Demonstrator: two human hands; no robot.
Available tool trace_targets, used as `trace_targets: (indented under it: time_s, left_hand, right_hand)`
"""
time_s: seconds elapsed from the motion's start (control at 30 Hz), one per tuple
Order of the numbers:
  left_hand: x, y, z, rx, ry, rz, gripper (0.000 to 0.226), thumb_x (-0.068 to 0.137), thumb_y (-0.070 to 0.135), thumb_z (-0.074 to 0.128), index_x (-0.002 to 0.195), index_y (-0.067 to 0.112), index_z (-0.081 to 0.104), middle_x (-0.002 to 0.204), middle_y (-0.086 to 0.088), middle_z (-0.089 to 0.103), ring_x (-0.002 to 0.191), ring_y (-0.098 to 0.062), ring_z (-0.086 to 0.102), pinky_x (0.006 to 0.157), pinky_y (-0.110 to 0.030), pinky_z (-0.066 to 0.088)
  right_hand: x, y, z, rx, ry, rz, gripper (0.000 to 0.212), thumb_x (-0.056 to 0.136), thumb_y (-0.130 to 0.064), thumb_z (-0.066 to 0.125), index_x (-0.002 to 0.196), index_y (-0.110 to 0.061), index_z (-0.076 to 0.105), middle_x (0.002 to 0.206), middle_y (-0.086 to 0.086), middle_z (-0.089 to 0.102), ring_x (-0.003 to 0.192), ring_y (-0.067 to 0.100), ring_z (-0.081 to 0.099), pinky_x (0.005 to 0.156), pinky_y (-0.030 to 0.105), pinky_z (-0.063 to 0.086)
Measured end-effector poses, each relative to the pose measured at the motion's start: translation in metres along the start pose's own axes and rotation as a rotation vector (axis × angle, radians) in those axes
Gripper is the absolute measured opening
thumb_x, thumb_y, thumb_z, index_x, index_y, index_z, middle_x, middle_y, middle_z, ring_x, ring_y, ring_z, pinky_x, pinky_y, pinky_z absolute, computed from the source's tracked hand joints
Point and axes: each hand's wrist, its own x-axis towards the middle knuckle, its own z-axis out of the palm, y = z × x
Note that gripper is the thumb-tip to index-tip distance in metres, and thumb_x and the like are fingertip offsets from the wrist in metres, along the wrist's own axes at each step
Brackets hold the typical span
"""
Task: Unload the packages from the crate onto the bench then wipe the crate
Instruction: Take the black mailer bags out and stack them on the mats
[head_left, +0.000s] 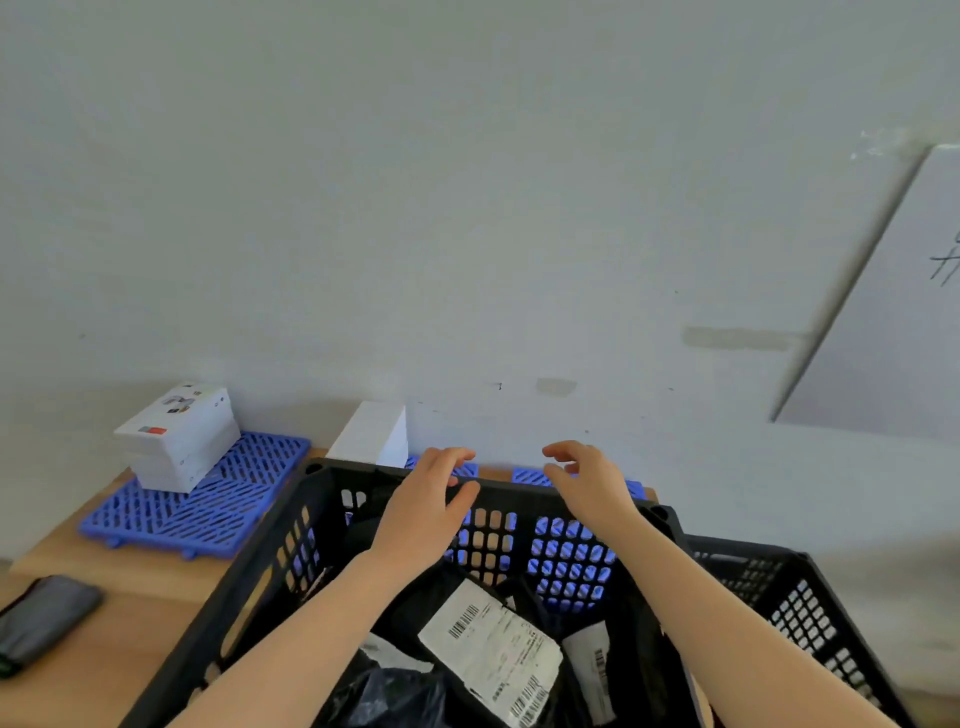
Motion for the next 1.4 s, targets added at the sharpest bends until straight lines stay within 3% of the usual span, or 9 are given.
trace_targets:
  time_s: [0.33, 0.53, 0.63, 0.77, 0.93, 1.07, 1.17, 1.3, 1.4]
  left_hand:
    - [0.019, -0.005, 0.035, -0.009, 0.143, -0.168, 0.034, 0.098, 0.031, 0.054, 0.132, 0.029, 0.049, 0.122, 0.012, 0.051, 0.102, 0.000, 0.057, 0.091, -0.029, 0.054]
    - [0.016, 0.004, 0.033, 0.054, 0.223, -0.283, 0.035, 0.098, 0.030, 0.056, 0.132, 0.025, 0.049, 0.125, 0.008, 0.054, 0.101, -0.001, 0.057, 0.080, -0.012, 0.045]
    - [0.001, 0.013, 0.030, 0.100, 0.278, -0.352, 0.037, 0.097, 0.031, 0.057, 0.133, 0.025, 0.050, 0.121, 0.011, 0.056, 0.098, -0.001, 0.058, 0.085, -0.019, 0.047]
    - [-0.033, 0.033, 0.039, 0.180, 0.411, -0.472, 0.036, 0.095, 0.030, 0.059, 0.131, 0.026, 0.053, 0.114, 0.013, 0.055, 0.093, 0.001, 0.058, 0.080, -0.017, 0.044]
    - [-0.090, 0.087, 0.070, 0.194, 0.558, -0.633, 0.036, 0.095, 0.028, 0.060, 0.131, 0.026, 0.053, 0.118, 0.009, 0.055, 0.101, -0.006, 0.058, 0.088, -0.025, 0.045]
    - [-0.135, 0.131, 0.110, 0.271, 0.502, -0.739, 0.040, 0.095, 0.035, 0.059, 0.133, 0.033, 0.048, 0.125, 0.012, 0.048, 0.111, -0.008, 0.053, 0.092, -0.034, 0.050]
    - [-0.157, 0.165, 0.138, 0.286, 0.498, -0.816, 0.044, 0.093, 0.041, 0.059, 0.134, 0.034, 0.046, 0.125, 0.016, 0.043, 0.113, -0.007, 0.052, 0.091, -0.031, 0.049]
    - [-0.169, 0.206, 0.163, 0.301, 0.450, -0.878, 0.053, 0.092, 0.053, 0.054, 0.140, 0.036, 0.041, 0.132, 0.019, 0.040, 0.112, -0.004, 0.051, 0.095, -0.025, 0.043]
    - [-0.174, 0.232, 0.181, 0.299, 0.371, -0.921, 0.060, 0.091, 0.063, 0.046, 0.145, 0.039, 0.034, 0.140, 0.020, 0.037, 0.123, -0.001, 0.044, 0.101, -0.027, 0.041]
  right_hand:
    - [0.053, 0.011, 0.008, -0.091, -0.246, -0.156, 0.027, 0.094, -0.027, 0.054, 0.119, -0.023, 0.062, 0.124, -0.001, 0.060, 0.111, 0.015, 0.055, 0.086, 0.025, 0.043]
    - [0.070, 0.007, 0.004, -0.108, -0.402, -0.284, 0.027, 0.092, -0.025, 0.056, 0.118, -0.020, 0.063, 0.120, -0.002, 0.063, 0.102, 0.015, 0.061, 0.090, 0.027, 0.046]
    - [0.075, 0.013, 0.005, -0.100, -0.477, -0.350, 0.027, 0.091, -0.024, 0.057, 0.118, -0.022, 0.063, 0.118, -0.002, 0.064, 0.104, 0.014, 0.059, 0.093, 0.027, 0.046]
    - [0.077, 0.028, 0.005, -0.103, -0.587, -0.445, 0.030, 0.090, -0.025, 0.058, 0.120, -0.023, 0.061, 0.122, -0.001, 0.062, 0.109, 0.015, 0.057, 0.099, 0.029, 0.042]
    - [0.069, 0.061, -0.007, -0.122, -0.679, -0.659, 0.037, 0.092, -0.024, 0.058, 0.129, -0.021, 0.055, 0.134, 0.000, 0.052, 0.122, 0.017, 0.050, 0.102, 0.026, 0.035]
    - [0.059, 0.092, -0.017, -0.235, -0.659, -0.831, 0.035, 0.094, -0.035, 0.055, 0.129, -0.031, 0.052, 0.141, -0.003, 0.042, 0.125, 0.016, 0.046, 0.106, 0.042, 0.037]
    - [0.050, 0.114, -0.027, -0.282, -0.663, -0.865, 0.036, 0.094, -0.039, 0.052, 0.130, -0.034, 0.051, 0.148, -0.005, 0.033, 0.132, 0.017, 0.040, 0.111, 0.051, 0.028]
    - [0.047, 0.131, -0.041, -0.290, -0.648, -0.930, 0.036, 0.094, -0.041, 0.052, 0.130, -0.032, 0.053, 0.151, -0.003, 0.031, 0.126, 0.014, 0.047, 0.112, 0.046, 0.028]
    - [0.045, 0.146, -0.049, -0.309, -0.657, -0.981, 0.036, 0.096, -0.043, 0.048, 0.129, -0.031, 0.054, 0.150, -0.003, 0.033, 0.134, 0.015, 0.039, 0.114, 0.046, 0.023]
